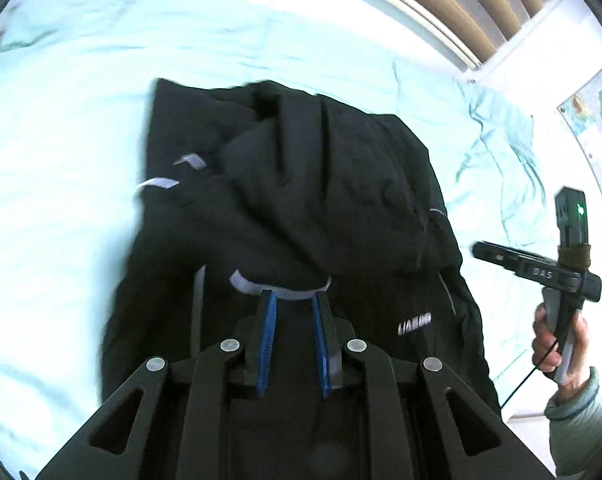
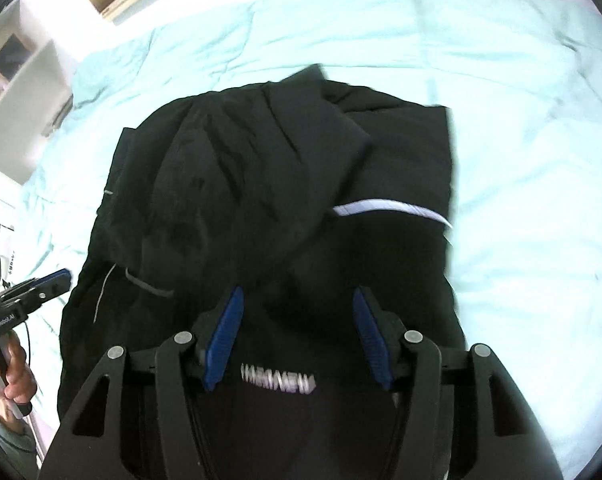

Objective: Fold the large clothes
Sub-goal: 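Lower the jacket onto the duvet and open both tools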

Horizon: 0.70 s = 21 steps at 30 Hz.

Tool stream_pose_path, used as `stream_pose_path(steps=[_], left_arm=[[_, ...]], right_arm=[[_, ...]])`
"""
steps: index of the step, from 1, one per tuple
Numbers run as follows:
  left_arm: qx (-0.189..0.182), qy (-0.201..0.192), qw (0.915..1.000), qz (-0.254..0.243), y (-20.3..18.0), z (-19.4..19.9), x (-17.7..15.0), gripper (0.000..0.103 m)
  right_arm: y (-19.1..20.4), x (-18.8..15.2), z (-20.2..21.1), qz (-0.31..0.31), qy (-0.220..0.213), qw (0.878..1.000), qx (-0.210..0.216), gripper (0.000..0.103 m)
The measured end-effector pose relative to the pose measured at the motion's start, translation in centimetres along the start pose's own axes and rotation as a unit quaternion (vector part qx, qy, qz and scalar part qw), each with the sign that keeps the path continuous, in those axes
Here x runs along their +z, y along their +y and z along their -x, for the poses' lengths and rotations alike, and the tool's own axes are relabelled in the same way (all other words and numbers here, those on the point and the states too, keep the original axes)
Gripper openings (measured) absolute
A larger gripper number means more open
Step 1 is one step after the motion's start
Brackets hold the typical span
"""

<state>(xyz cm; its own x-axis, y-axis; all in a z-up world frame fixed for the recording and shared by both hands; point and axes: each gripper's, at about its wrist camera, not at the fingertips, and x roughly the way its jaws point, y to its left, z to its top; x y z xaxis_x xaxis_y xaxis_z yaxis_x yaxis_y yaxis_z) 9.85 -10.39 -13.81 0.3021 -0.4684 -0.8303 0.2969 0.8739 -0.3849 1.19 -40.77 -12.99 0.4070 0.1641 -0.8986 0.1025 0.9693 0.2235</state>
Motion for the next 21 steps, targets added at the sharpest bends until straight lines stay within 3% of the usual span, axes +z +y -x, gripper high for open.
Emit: stream_pose_path(steps=[3,10,17,18,20,21], left_arm=[[0.018,-0.012,0.9995,0.024,1.1,3.0,-3.0,0.019],[0.029,-0.036,0.994,0.099,4.2,8.4,-10.0,0.019],[0.048,-0.028,0.9882,0.143,6.5,10.0,-13.8,0.02],[0.05,-0.027,0.9879,0.144,6.6,10.2,-14.2,0.022],[0.059,-0.019,0.9867,0.15,7.0,10.5,-14.8,0.036],[0.068,-0.012,0.985,0.158,7.4,10.6,-15.3,0.049]], right_arm=[[-1.6,-2.7,1.6,-0.027,-0.004,1.0,-0.01,0.071],[-4.7,-8.5,5.8,-0.059,0.001,0.998,-0.022,0.072],[-6.2,-13.3,7.9,-0.076,0.013,0.997,-0.03,0.072],[-6.3,-13.8,8.0,-0.079,0.016,0.996,-0.031,0.072],[-6.7,-15.0,8.2,-0.084,0.024,0.996,-0.034,0.072],[-6.9,-15.6,8.2,-0.087,0.028,0.995,-0.036,0.072]])
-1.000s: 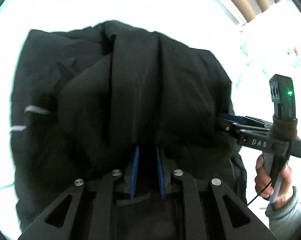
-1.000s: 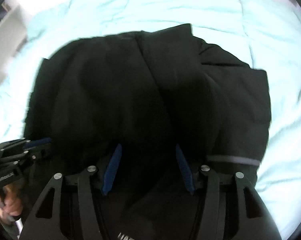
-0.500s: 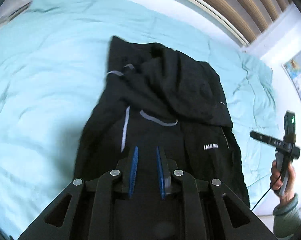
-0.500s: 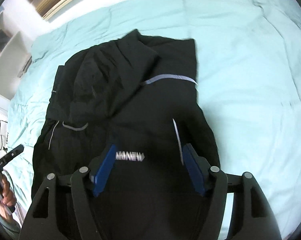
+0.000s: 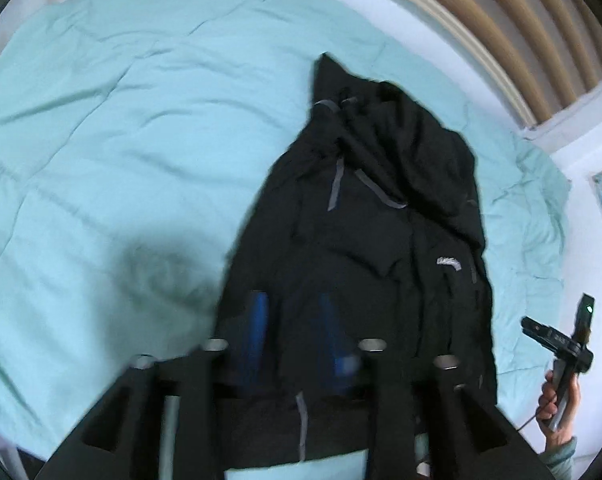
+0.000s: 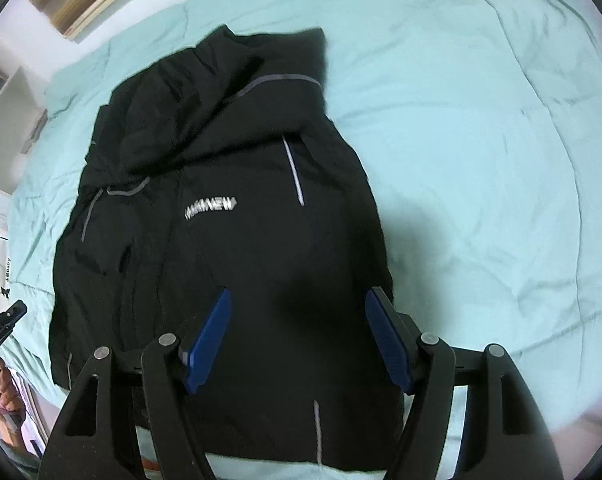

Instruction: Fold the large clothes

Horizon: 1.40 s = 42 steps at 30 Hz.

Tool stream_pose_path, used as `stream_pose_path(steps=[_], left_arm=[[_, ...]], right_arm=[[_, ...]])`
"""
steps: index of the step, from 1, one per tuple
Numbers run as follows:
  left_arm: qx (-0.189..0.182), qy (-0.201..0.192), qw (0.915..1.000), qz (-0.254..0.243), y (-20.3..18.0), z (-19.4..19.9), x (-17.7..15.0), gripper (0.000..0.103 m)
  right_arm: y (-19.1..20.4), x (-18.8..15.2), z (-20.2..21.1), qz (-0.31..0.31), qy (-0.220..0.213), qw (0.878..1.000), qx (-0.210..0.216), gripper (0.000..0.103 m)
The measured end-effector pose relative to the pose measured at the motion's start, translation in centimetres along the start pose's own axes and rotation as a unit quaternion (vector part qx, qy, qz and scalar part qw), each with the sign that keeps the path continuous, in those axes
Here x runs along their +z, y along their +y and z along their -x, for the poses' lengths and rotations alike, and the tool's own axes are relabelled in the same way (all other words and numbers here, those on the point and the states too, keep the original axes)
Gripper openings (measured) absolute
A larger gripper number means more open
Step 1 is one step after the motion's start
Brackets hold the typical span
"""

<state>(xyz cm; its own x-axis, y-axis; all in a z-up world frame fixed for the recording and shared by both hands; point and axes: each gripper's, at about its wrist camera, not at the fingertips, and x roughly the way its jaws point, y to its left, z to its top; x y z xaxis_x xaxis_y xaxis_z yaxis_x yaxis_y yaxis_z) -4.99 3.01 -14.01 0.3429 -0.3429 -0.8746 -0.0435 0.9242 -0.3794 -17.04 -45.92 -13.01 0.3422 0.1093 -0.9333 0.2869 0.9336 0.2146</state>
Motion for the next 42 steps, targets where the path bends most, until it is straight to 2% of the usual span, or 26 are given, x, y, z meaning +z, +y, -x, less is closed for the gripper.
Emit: stream_pose_path(steps=[5,9,16,23,27,31,32,33,35,38,42], left_arm=[[-0.004,0.022,0.9993,0.032,2.4,-0.2,-1.5,0.056],[-0.028,0.058,0.9957,0.067,4.7,-1.7,-3.4,0.057],[-0.039,0.115,0.9883,0.092,6.7,-4.9,-6.7,0.056],[-0.078,0.135,0.983,0.097,7.0,-5.8,-7.7,0.056],[-0.081,0.152,0.982,0.076,6.3,-6.4,-7.6,0.061],[-0.08,0.147,0.984,0.06,5.5,-6.1,-7.7,0.061],[-0.084,0.142,0.9849,0.052,5.2,-5.7,-7.8,0.061],[-0.087,0.137,0.9858,0.043,4.9,-5.2,-7.8,0.058],[-0.101,0.126,0.9866,0.025,4.4,-4.1,-7.8,0.052],[-0.116,0.122,0.9855,0.02,4.2,-3.6,-7.7,0.052],[-0.127,0.129,0.9828,0.038,5.1,-4.9,-7.8,0.052]], right_arm=[[-1.5,-2.7,-0.1,-0.013,0.017,1.0,-0.016,0.072],[-3.1,-4.7,-0.6,-0.026,0.032,0.999,-0.033,0.072],[-6.9,-7.5,-1.9,-0.069,0.053,0.995,-0.056,0.072],[-10.7,-9.8,-3.6,-0.132,0.076,0.988,-0.025,0.072],[-11.0,-11.3,-5.1,-0.151,0.099,0.983,0.019,0.072],[-10.1,-12.3,-5.4,-0.142,0.105,0.984,0.03,0.069],[-9.7,-12.4,-5.3,-0.137,0.105,0.984,0.036,0.056],[-9.3,-12.6,-5.0,-0.129,0.107,0.985,0.044,0.052],[-8.3,-12.8,-4.2,-0.104,0.103,0.988,0.045,0.051],[-7.7,-13.0,-4.1,-0.099,0.108,0.986,0.084,0.05],[-7.0,-12.9,-5.5,-0.102,0.124,0.984,0.078,0.054]])
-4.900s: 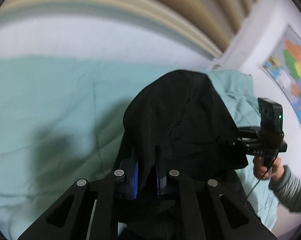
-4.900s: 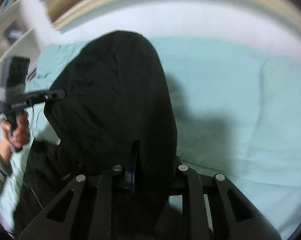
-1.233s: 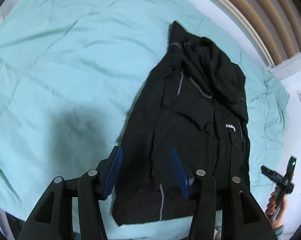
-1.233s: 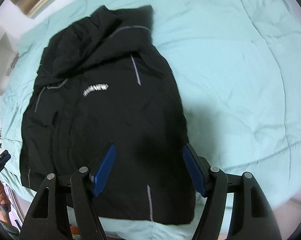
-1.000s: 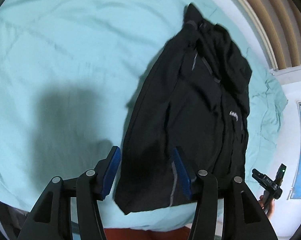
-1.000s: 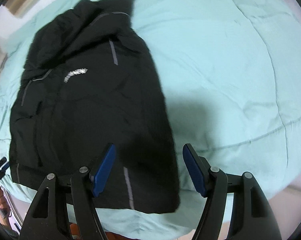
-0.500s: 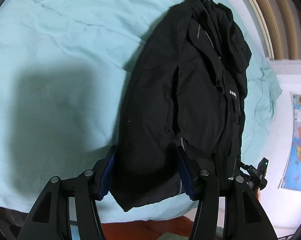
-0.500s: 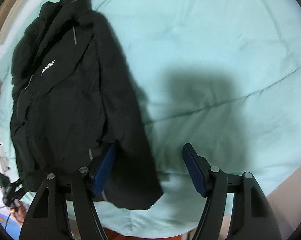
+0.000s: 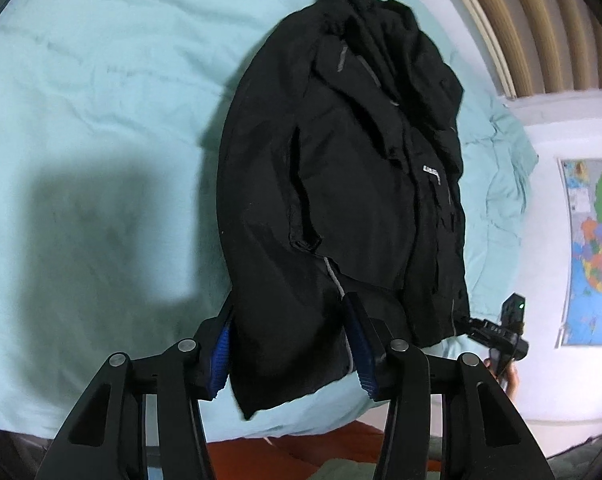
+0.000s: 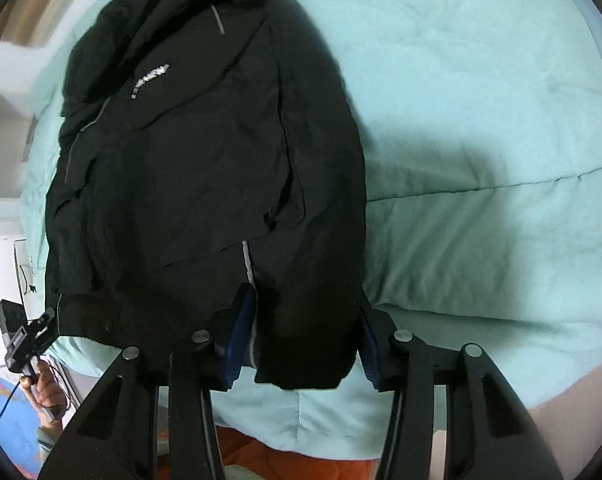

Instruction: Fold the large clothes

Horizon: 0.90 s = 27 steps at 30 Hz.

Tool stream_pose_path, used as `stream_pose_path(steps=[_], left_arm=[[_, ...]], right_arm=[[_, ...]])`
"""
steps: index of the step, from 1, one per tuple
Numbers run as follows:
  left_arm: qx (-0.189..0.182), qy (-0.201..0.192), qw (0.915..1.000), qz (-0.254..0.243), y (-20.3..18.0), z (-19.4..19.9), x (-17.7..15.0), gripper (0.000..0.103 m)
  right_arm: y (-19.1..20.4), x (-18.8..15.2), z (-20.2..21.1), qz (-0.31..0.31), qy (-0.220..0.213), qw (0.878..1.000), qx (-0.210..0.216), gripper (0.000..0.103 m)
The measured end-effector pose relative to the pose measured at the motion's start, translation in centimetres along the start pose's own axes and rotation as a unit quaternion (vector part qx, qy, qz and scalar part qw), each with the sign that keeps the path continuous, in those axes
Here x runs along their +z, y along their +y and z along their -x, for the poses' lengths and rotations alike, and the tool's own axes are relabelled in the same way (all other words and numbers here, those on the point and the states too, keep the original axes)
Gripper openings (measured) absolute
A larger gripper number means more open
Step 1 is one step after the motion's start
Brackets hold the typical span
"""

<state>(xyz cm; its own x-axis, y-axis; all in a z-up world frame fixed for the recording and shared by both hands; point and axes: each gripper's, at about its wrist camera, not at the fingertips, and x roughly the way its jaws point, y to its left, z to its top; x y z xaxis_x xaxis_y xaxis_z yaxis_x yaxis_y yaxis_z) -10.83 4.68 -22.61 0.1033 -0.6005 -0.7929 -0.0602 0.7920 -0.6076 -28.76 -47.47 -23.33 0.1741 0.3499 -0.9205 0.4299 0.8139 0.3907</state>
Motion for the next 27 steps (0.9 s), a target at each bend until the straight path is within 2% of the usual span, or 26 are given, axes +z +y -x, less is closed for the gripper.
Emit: stream_pose_path(steps=[3,4,5,6,9,10,12,15,22,27], left_arm=[[0.001,-0.012,0.9998,0.013,0.2,-0.3,-0.1,0.051],[0.003,-0.02,0.9997,0.011,0.0,-0.1,-0.2,0.039],[0.004,-0.029,0.9996,0.004,-0.3,0.3,-0.1,0.033],[0.003,-0.034,0.9994,-0.001,-0.6,0.5,-0.1,0.024],[-0.002,-0.057,0.9981,-0.023,-2.1,1.8,0.3,0.016],[-0.004,-0.064,0.9974,-0.032,-2.9,2.4,0.6,0.015],[-0.005,-0.075,0.9962,-0.044,-4.2,3.0,1.2,0.014],[-0.009,-0.097,0.9933,-0.062,-6.3,4.1,2.4,0.013],[-0.026,-0.152,0.985,-0.078,-9.4,7.0,6.1,0.013],[-0.041,-0.192,0.9765,-0.088,-11.6,8.6,10.9,0.013]], right_arm=[[0.3,0.3,-0.4,-0.008,0.003,1.0,0.001,0.055],[0.5,0.3,-0.3,-0.004,0.0,1.0,-0.004,0.054],[0.7,0.4,-0.1,0.001,-0.002,1.0,-0.01,0.051],[1.3,0.4,0.3,0.008,-0.007,1.0,-0.016,0.043],[2.0,0.7,1.7,0.019,-0.025,0.999,-0.031,0.035],[2.3,0.9,2.4,0.02,-0.034,0.999,-0.029,0.033],[3.0,1.5,3.8,0.024,-0.052,0.998,-0.026,0.024],[3.9,2.6,6.0,0.031,-0.077,0.996,-0.014,0.017],[8.2,7.1,10.3,0.086,-0.129,0.988,-0.011,0.015],[10.5,11.7,13.8,0.106,-0.173,0.979,-0.012,0.015]])
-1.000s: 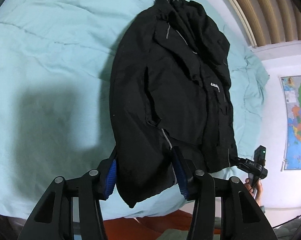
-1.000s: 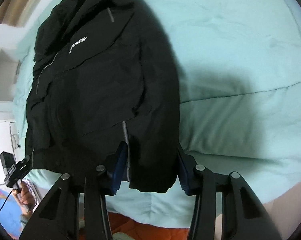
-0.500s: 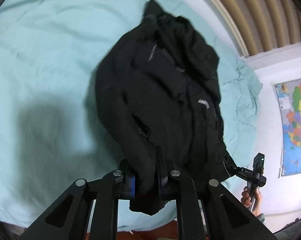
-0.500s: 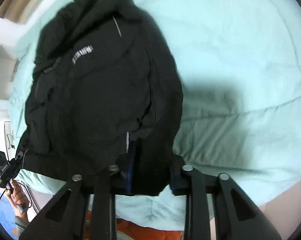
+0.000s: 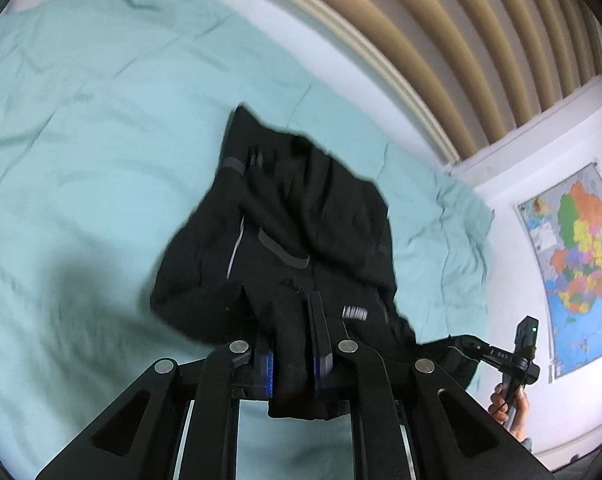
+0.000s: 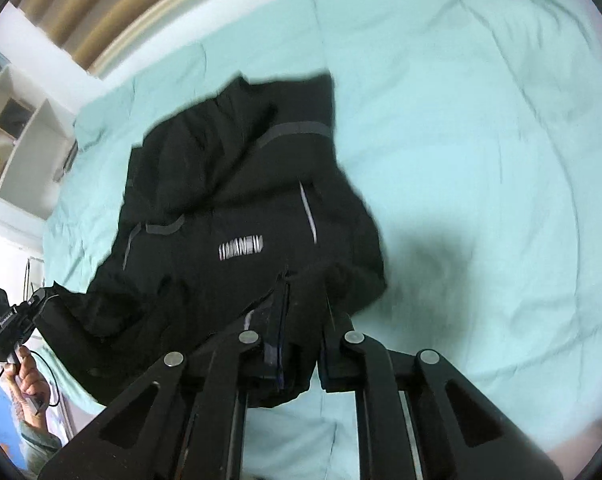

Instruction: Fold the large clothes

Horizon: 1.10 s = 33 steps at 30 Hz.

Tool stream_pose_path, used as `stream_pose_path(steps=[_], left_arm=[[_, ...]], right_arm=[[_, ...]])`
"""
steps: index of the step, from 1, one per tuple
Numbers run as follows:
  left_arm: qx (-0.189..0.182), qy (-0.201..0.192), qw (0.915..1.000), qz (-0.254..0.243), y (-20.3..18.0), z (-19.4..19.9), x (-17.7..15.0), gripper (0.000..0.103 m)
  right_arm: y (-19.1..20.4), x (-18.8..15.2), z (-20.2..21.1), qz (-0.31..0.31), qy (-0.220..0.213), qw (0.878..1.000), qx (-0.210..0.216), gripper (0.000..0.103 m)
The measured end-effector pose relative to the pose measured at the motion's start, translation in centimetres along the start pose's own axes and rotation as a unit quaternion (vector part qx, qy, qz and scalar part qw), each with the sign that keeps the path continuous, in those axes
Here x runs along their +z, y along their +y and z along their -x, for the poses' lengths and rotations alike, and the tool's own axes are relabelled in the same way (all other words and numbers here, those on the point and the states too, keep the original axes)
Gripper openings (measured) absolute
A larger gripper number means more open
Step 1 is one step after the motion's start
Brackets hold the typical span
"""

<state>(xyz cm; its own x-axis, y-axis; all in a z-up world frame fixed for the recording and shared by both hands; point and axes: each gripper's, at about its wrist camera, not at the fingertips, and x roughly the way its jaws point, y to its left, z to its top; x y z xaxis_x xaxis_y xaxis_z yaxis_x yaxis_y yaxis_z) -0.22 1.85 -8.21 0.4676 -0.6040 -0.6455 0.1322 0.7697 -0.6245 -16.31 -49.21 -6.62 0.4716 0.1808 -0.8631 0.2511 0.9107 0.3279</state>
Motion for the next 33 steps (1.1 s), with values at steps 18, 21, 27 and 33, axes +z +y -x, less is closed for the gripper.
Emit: stream_pose_path(steps=[18,21,27,33], left_arm=[[0.055,0.006,0.9982,0.023,1.5,-20.8,24.4,0.017],[0.095,0.05,0.9927,0.054,4.2,-27.1,25.1,0.021],[0.091,0.097,0.9888,0.069,6.7,-32.5,24.3,0.022],[0.08,0.106,0.9902,0.043,5.2,-29.6,25.5,0.026]], right_arm=[[0.9,26.0,-13.7,-0.027,-0.013,0.999,-0.037,0.028],[-0.5,28.4,-20.3,-0.061,0.023,0.997,-0.04,0.051],[-2.3,28.6,-28.3,-0.083,0.085,0.992,-0.04,0.053],[-3.1,28.8,-25.3,-0.071,0.059,0.995,-0.025,0.054]])
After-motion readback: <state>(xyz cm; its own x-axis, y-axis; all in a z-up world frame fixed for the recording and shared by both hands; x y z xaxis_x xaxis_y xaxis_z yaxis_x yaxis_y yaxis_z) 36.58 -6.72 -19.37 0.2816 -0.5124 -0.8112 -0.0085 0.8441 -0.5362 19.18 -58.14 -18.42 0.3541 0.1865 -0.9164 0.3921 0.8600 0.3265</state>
